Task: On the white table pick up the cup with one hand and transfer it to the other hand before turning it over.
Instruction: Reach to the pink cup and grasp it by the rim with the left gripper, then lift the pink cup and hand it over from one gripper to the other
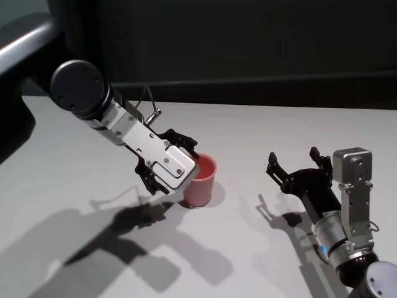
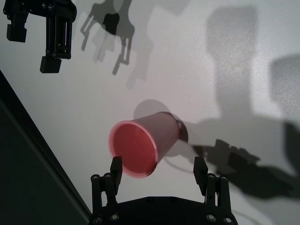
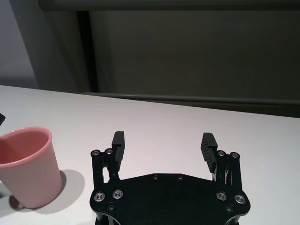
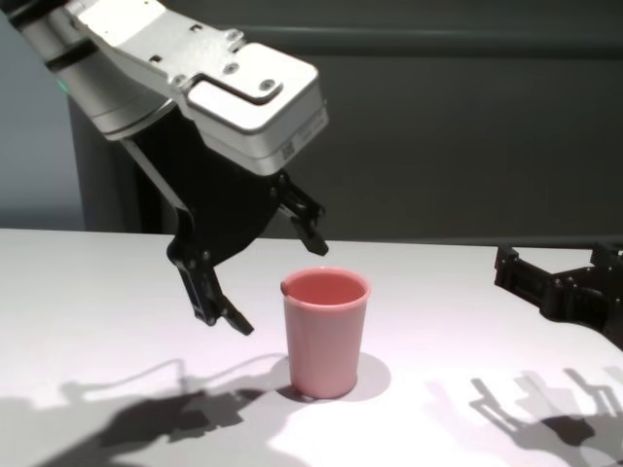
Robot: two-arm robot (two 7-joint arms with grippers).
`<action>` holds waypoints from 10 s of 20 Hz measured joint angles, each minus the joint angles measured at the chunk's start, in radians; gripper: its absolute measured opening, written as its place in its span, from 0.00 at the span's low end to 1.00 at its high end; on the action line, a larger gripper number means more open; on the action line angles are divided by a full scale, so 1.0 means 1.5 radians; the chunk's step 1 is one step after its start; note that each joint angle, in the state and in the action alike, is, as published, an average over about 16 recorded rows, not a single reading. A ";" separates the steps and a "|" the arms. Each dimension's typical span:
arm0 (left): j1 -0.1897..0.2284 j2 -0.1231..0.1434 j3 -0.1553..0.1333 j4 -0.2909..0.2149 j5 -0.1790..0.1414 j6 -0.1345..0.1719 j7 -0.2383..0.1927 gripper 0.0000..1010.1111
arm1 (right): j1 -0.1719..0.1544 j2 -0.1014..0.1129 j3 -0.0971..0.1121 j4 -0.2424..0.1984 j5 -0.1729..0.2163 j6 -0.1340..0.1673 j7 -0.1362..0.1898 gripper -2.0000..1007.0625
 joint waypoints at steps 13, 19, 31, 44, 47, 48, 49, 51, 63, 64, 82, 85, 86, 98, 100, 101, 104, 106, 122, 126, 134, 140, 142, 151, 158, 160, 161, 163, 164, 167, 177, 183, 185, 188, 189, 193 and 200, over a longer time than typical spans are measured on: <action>-0.019 -0.032 0.036 0.052 0.004 -0.013 0.007 0.99 | 0.000 0.000 0.000 0.000 0.000 0.000 0.000 0.99; -0.028 -0.046 0.052 0.082 0.007 -0.024 0.015 0.99 | 0.000 0.000 0.000 0.000 0.000 0.000 0.000 0.99; -0.040 -0.066 0.080 0.132 0.007 -0.042 0.027 0.99 | 0.000 0.000 0.000 0.000 0.000 0.000 0.000 0.99; -0.050 -0.077 0.101 0.159 0.001 -0.048 0.037 0.99 | 0.000 0.000 0.000 0.000 0.000 0.000 0.000 0.99; -0.052 -0.076 0.104 0.161 -0.001 -0.046 0.039 0.99 | 0.000 0.000 0.000 0.000 0.000 0.000 0.000 0.99; -0.053 -0.076 0.106 0.161 -0.001 -0.046 0.040 0.99 | 0.000 0.000 0.000 0.000 0.000 0.000 0.000 0.99; -0.054 -0.076 0.107 0.161 -0.002 -0.045 0.041 0.99 | 0.000 0.000 0.000 0.000 0.000 0.000 0.000 0.99; -0.055 -0.075 0.108 0.161 -0.003 -0.043 0.042 0.99 | 0.000 0.000 0.000 0.000 0.000 0.000 0.000 0.99; -0.056 -0.071 0.113 0.158 -0.004 -0.038 0.045 0.99 | 0.000 0.000 0.000 0.000 0.000 0.000 0.000 0.99; -0.056 -0.071 0.113 0.158 -0.004 -0.038 0.045 0.99 | 0.000 0.000 0.000 0.000 0.000 0.000 0.000 0.99; -0.056 -0.072 0.111 0.157 -0.004 -0.038 0.044 0.64 | 0.000 0.000 0.000 0.000 0.000 0.000 0.000 0.99; -0.055 -0.072 0.111 0.157 -0.004 -0.038 0.044 0.52 | 0.000 0.000 0.000 0.000 0.000 0.000 0.000 0.99; -0.055 -0.072 0.111 0.157 -0.004 -0.038 0.044 0.49 | 0.000 0.000 0.000 0.000 0.000 0.000 0.000 0.99; -0.055 -0.072 0.110 0.157 -0.004 -0.038 0.044 0.12 | 0.000 0.000 0.000 0.000 0.000 0.000 0.000 0.99; -0.055 -0.072 0.110 0.157 -0.004 -0.038 0.044 0.09 | 0.000 0.000 0.000 0.000 0.000 0.000 0.000 0.99; -0.055 -0.072 0.110 0.157 -0.004 -0.038 0.044 0.08 | 0.000 0.000 0.000 0.000 0.000 0.000 0.000 0.99; -0.055 -0.071 0.110 0.156 -0.005 -0.038 0.045 0.05 | 0.000 0.000 0.000 0.000 0.000 0.000 0.000 0.99; -0.053 -0.070 0.109 0.155 -0.008 -0.037 0.045 0.05 | 0.000 0.000 0.000 0.000 0.000 0.000 0.000 0.99; -0.004 -0.009 0.059 0.094 -0.118 0.008 0.088 0.05 | 0.000 0.000 0.000 0.000 0.000 0.000 0.000 0.99; 0.018 0.010 0.028 0.077 -0.173 0.025 0.111 0.05 | 0.000 0.000 0.000 0.000 0.000 0.000 0.000 0.99; 0.069 0.028 -0.048 0.061 -0.306 0.048 0.156 0.05 | 0.000 0.000 0.000 0.000 0.000 0.000 0.000 0.99; 0.111 0.021 -0.105 0.064 -0.416 0.050 0.179 0.05 | 0.000 0.000 0.000 0.000 0.000 0.000 0.000 0.99; 0.125 0.014 -0.123 0.068 -0.453 0.048 0.185 0.05 | 0.000 0.000 0.000 0.000 0.000 0.000 0.000 0.99; 0.169 -0.029 -0.184 0.095 -0.592 0.035 0.199 0.05 | 0.000 0.000 0.000 0.000 0.000 0.000 0.000 0.99; 0.177 -0.072 -0.194 0.127 -0.644 0.029 0.199 0.05 | 0.000 0.000 0.000 0.000 0.000 0.000 0.000 0.99; 0.175 -0.083 -0.193 0.136 -0.651 0.028 0.197 0.05 | 0.000 0.000 0.000 0.000 0.000 0.000 0.000 0.99; 0.174 -0.088 -0.192 0.141 -0.653 0.027 0.196 0.05 | 0.000 0.000 0.000 0.000 0.000 0.000 0.000 0.99; 0.172 -0.097 -0.190 0.150 -0.657 0.025 0.195 0.05 | 0.000 0.000 0.000 0.000 0.000 0.000 0.000 0.99; 0.171 -0.100 -0.190 0.155 -0.658 0.025 0.193 0.05 | 0.000 0.000 0.000 0.000 0.000 0.000 0.000 0.99; 0.167 -0.108 -0.188 0.166 -0.662 0.022 0.190 0.05 | 0.000 0.000 0.000 0.000 0.000 0.000 0.000 0.99; 0.162 -0.114 -0.188 0.190 -0.674 0.017 0.172 0.05 | 0.000 0.000 0.000 0.000 0.000 0.000 0.000 0.99; 0.166 -0.110 -0.191 0.196 -0.686 0.016 0.161 0.05 | 0.000 0.000 0.000 0.000 0.000 0.000 0.000 0.99; 0.168 -0.108 -0.192 0.197 -0.690 0.015 0.158 0.05 | 0.000 0.000 0.000 0.000 0.000 0.000 0.000 0.99; 0.172 -0.104 -0.195 0.197 -0.695 0.015 0.155 0.05 | 0.000 0.000 0.000 0.000 0.000 0.000 0.000 0.99; 0.173 -0.103 -0.196 0.197 -0.697 0.015 0.154 0.05 | 0.000 0.000 0.000 0.000 0.000 0.000 0.000 0.99; 0.177 -0.098 -0.199 0.197 -0.702 0.014 0.151 0.05 | 0.000 0.000 0.000 0.000 0.000 0.000 0.000 0.99; 0.181 -0.093 -0.201 0.196 -0.706 0.015 0.150 0.05 | 0.000 0.000 0.000 0.000 0.000 0.000 0.000 0.99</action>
